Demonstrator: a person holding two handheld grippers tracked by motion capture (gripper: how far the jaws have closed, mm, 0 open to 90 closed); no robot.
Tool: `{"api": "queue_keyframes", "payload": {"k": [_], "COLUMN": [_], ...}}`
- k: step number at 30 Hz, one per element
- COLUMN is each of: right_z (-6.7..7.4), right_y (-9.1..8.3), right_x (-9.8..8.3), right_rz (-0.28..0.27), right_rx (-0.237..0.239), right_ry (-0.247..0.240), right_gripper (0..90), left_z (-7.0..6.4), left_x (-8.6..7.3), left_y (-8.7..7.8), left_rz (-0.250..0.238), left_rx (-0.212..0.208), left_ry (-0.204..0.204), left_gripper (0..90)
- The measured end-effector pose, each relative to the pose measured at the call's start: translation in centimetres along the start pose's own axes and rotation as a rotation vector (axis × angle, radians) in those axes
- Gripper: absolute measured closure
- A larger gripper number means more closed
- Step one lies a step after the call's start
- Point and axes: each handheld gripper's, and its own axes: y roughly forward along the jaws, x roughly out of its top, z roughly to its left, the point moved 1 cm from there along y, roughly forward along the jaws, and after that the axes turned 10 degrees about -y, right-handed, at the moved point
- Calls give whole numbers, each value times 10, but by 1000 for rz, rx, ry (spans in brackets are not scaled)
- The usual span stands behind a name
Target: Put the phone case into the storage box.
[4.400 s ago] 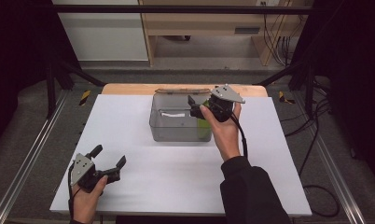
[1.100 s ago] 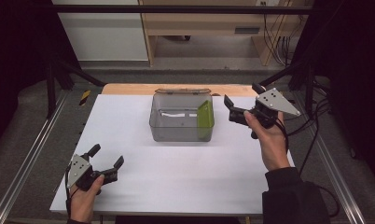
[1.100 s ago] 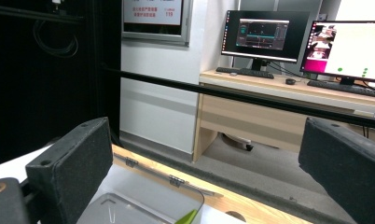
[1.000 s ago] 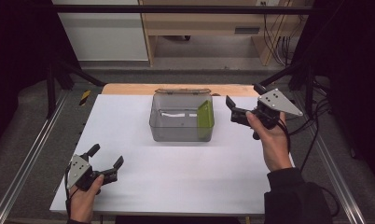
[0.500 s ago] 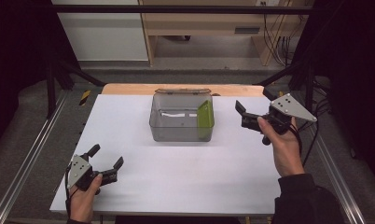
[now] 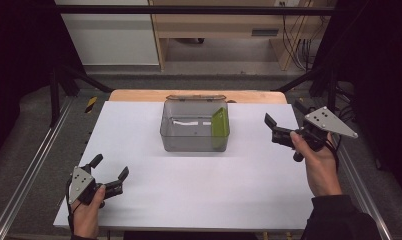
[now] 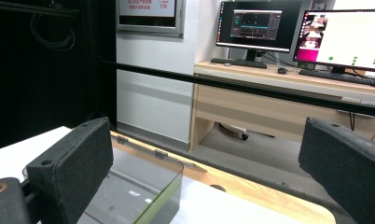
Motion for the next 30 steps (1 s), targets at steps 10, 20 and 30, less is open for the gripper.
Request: {"api": "queue_keyframes", "payload": {"k": [10, 20, 30], "right_z": [-1, 4, 9], "right_y": [-19, -35, -48], "right_x": [-11, -28, -38], "right_rz": [10, 24, 20], "right_rx": [6, 14, 17], "right_ry": [2, 12, 31], "right_gripper": [34, 34, 34], "left_z": [0, 1, 1], "left_x": [0, 0, 0], "left_y": [0, 0, 0], "left_rz": [4, 7, 8], "left_rx": [-4, 1, -5], "left_ry": [17, 6, 4], "left_gripper": [26, 23, 24]}}
